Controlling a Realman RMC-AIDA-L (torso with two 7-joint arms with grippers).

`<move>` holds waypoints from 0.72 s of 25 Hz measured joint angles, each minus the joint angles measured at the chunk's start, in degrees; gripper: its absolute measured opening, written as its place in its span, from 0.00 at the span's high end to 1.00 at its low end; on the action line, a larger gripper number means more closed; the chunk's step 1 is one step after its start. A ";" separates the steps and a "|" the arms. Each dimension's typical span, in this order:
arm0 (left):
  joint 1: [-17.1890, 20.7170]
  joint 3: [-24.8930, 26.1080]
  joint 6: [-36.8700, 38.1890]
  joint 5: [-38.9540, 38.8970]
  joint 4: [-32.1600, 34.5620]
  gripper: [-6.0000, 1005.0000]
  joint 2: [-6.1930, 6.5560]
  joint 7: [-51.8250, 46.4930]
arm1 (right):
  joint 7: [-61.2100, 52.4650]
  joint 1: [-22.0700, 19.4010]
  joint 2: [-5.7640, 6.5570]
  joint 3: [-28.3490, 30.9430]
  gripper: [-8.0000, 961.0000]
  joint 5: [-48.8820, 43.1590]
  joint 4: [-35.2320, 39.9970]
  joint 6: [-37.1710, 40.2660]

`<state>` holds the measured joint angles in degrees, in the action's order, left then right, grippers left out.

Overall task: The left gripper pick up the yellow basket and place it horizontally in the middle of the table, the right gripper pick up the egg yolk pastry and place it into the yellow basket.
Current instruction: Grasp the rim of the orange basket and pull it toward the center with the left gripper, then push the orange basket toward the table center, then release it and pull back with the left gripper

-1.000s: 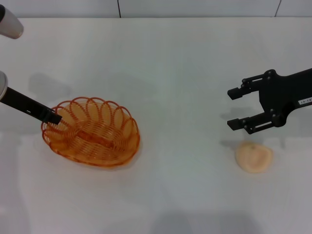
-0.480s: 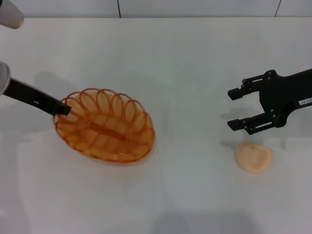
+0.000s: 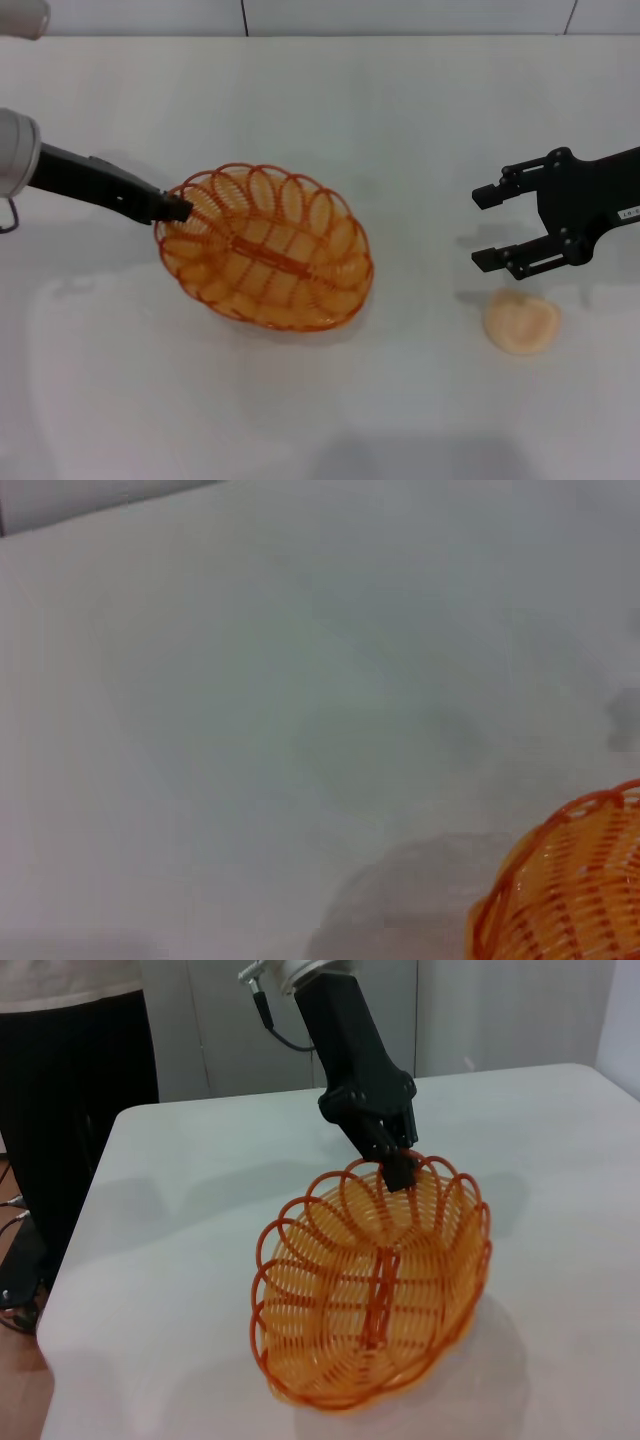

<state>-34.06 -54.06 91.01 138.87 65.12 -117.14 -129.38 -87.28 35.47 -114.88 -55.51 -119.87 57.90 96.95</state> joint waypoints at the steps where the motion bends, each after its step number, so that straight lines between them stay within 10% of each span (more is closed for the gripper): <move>1: 0.04 -0.02 -0.02 -0.31 0.07 0.92 -0.28 -0.38 | 0.00 -0.02 0.01 0.00 0.23 -0.01 0.08 0.02; 18: 0.44 -1.06 -0.06 -7.35 -1.26 0.92 -1.94 -19.00 | 1.41 0.15 0.26 0.28 0.24 -0.02 0.72 -0.25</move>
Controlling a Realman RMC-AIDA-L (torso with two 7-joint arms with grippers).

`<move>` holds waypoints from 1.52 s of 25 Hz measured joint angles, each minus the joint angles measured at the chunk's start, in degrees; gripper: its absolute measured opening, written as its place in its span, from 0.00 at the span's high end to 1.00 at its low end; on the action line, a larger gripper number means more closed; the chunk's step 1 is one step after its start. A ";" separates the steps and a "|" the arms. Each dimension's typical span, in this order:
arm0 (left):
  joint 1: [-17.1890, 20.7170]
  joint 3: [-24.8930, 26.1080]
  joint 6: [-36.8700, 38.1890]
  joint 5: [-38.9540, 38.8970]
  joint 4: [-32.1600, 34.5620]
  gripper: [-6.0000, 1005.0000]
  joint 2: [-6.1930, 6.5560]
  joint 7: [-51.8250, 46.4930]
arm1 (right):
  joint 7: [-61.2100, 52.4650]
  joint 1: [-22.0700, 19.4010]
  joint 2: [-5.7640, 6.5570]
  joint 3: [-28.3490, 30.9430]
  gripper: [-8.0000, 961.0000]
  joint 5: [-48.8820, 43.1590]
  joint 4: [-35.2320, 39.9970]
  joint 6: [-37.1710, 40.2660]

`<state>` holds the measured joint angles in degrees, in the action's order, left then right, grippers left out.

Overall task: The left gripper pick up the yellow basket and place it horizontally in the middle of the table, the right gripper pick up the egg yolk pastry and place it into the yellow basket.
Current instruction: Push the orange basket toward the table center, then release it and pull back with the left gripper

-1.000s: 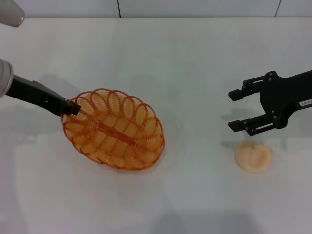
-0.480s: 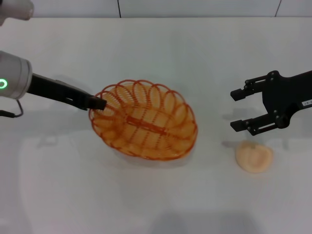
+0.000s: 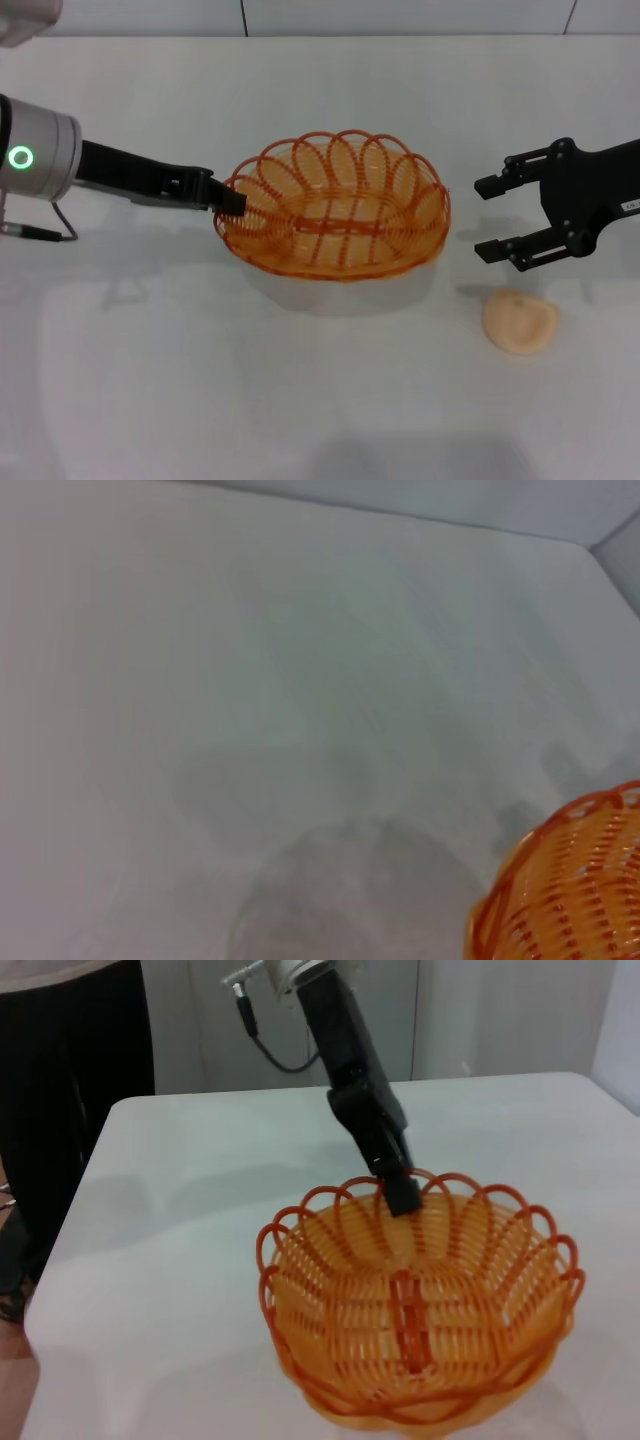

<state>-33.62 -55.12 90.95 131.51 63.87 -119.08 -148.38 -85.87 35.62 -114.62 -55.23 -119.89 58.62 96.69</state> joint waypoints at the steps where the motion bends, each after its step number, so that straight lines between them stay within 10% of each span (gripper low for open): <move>1: 0.18 -0.40 0.15 0.27 0.00 0.92 0.00 -1.13 | 0.01 0.00 0.12 0.04 0.24 0.00 0.03 -0.01; 38: -0.16 -9.65 -7.85 2.71 -5.04 0.90 -0.25 -17.59 | 2.19 -1.07 0.21 -0.23 0.24 -0.10 2.29 1.13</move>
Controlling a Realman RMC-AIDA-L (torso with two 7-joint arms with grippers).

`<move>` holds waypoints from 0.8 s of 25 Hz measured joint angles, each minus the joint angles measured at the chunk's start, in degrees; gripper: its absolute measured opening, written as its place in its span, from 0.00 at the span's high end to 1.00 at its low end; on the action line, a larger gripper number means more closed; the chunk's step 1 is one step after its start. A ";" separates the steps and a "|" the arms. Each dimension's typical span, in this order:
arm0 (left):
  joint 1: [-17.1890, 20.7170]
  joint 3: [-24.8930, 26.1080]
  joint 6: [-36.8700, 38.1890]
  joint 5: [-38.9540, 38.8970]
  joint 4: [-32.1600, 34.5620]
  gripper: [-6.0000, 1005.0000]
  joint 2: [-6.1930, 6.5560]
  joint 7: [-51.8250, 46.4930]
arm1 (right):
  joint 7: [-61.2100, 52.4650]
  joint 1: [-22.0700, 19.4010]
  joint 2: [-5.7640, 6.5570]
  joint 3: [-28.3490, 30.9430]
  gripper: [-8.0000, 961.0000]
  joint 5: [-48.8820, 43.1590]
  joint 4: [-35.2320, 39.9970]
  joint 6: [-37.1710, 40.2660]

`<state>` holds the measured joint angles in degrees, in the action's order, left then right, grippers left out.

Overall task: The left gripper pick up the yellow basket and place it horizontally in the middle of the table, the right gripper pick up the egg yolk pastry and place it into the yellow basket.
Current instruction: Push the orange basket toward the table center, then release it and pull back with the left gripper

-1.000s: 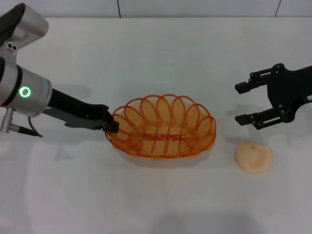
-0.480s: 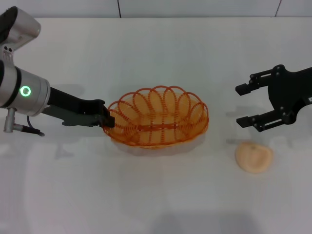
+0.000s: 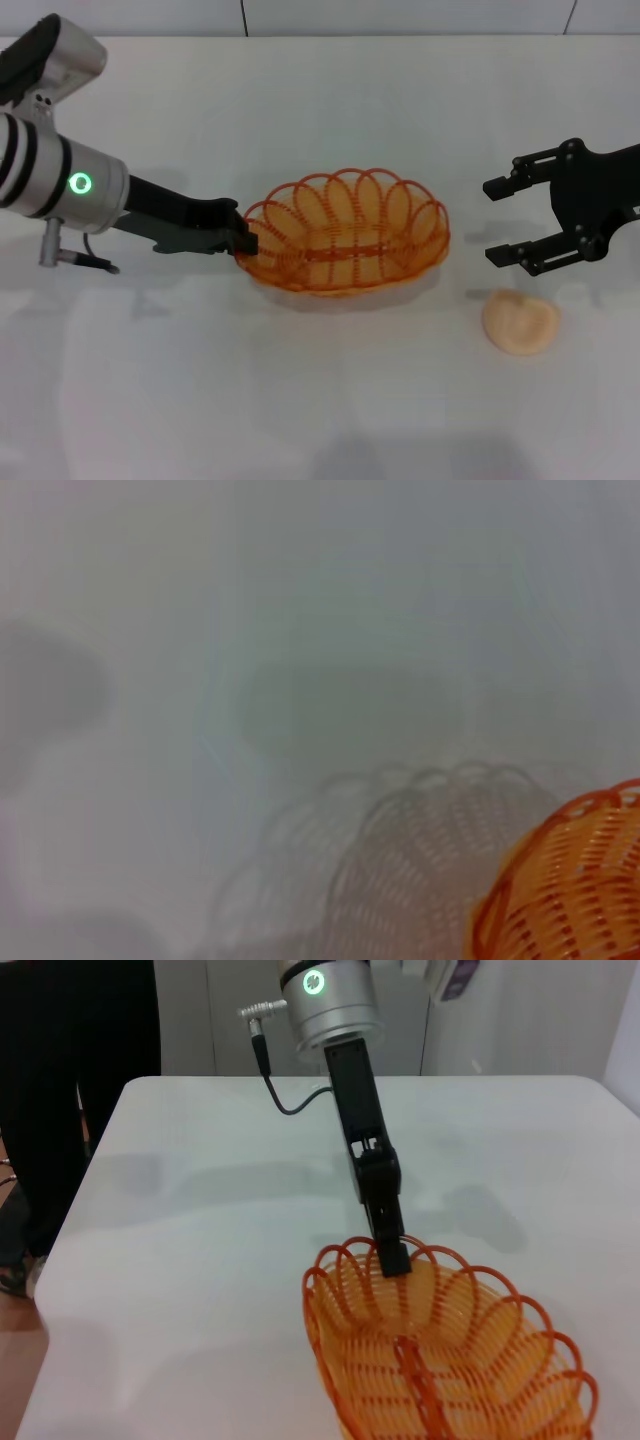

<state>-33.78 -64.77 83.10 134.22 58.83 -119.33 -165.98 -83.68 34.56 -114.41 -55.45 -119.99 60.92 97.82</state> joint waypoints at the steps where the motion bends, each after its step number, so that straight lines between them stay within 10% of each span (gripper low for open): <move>1: -0.24 -0.13 -0.51 -0.31 -0.52 0.90 0.02 0.09 | 0.05 -0.03 -0.03 0.00 0.24 0.01 -0.01 -0.01; 20: -1.89 -5.10 -3.04 -0.59 -1.82 0.79 0.10 -1.42 | 0.16 -0.11 -0.15 -0.05 0.24 -0.13 -0.11 -0.44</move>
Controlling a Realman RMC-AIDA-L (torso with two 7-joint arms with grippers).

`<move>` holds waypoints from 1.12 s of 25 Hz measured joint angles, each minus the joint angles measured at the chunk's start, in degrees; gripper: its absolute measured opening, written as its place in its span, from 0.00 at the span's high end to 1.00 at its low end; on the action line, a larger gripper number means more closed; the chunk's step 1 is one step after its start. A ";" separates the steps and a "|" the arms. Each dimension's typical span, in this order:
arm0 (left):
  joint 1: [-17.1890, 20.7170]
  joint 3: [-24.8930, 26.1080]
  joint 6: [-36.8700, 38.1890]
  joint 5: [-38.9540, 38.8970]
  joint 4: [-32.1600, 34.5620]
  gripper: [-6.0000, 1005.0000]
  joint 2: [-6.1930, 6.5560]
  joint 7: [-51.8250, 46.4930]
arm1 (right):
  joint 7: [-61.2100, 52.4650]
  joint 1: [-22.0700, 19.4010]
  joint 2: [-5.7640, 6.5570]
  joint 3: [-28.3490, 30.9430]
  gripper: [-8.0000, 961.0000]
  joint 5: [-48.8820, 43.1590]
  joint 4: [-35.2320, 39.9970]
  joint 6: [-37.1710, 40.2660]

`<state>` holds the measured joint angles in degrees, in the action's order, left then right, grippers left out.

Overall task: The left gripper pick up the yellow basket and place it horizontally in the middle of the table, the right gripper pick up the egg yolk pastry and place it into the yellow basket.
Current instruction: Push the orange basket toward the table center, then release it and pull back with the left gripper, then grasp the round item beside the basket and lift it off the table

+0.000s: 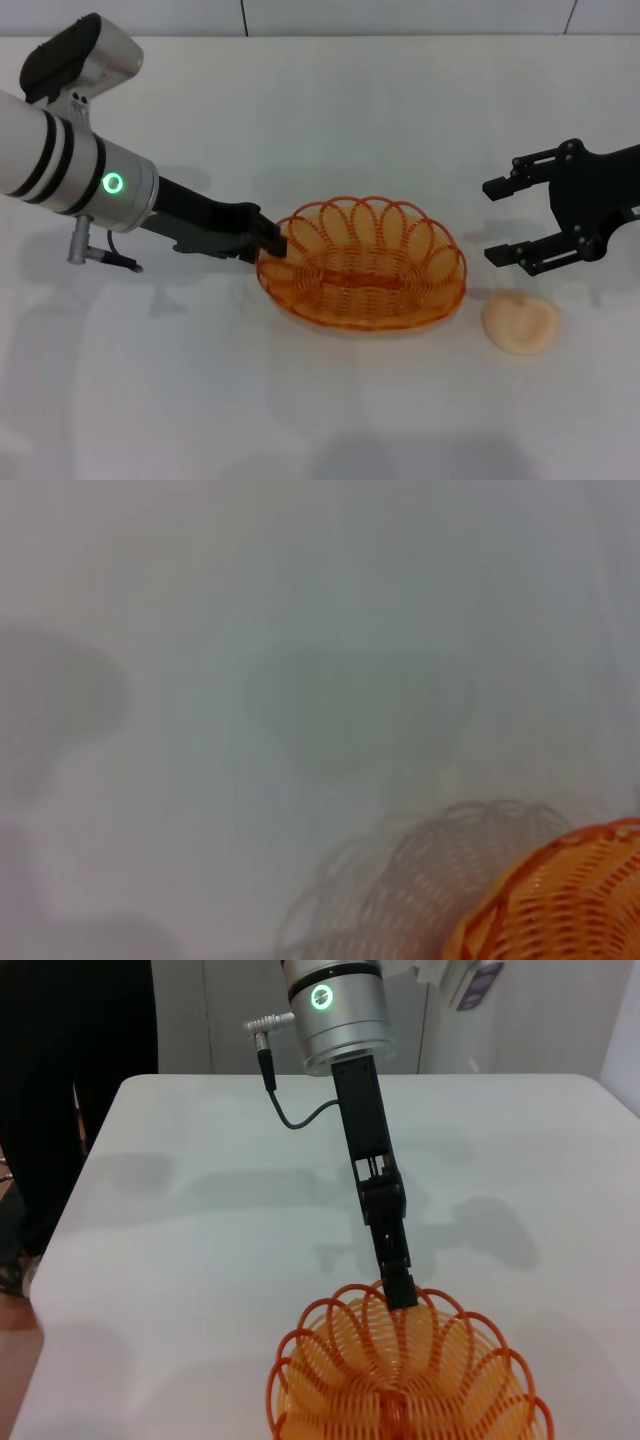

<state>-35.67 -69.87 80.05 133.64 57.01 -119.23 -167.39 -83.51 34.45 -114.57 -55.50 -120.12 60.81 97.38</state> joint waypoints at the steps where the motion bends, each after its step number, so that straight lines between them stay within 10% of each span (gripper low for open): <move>1: 0.00 0.02 0.17 -0.03 -0.02 0.75 0.02 -0.02 | 0.02 0.00 0.01 0.05 0.24 -0.01 -0.02 0.00; 13: 2.68 7.58 6.89 -0.22 8.57 0.47 1.42 3.41 | -0.12 -0.41 0.14 0.54 0.24 0.13 -0.16 -0.08; 16: 2.91 11.44 9.98 -1.64 9.39 0.25 2.13 7.86 | -0.39 -0.58 0.13 1.24 0.24 0.20 -0.09 -0.14; 28: 8.46 28.54 18.48 -17.08 8.25 0.25 3.79 51.84 | -2.60 -2.03 -0.13 2.67 0.24 0.43 -0.20 -0.13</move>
<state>-27.21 -41.34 98.53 116.56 65.26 -115.44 -115.55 -86.11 32.42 -114.70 -52.83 -119.69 60.61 97.25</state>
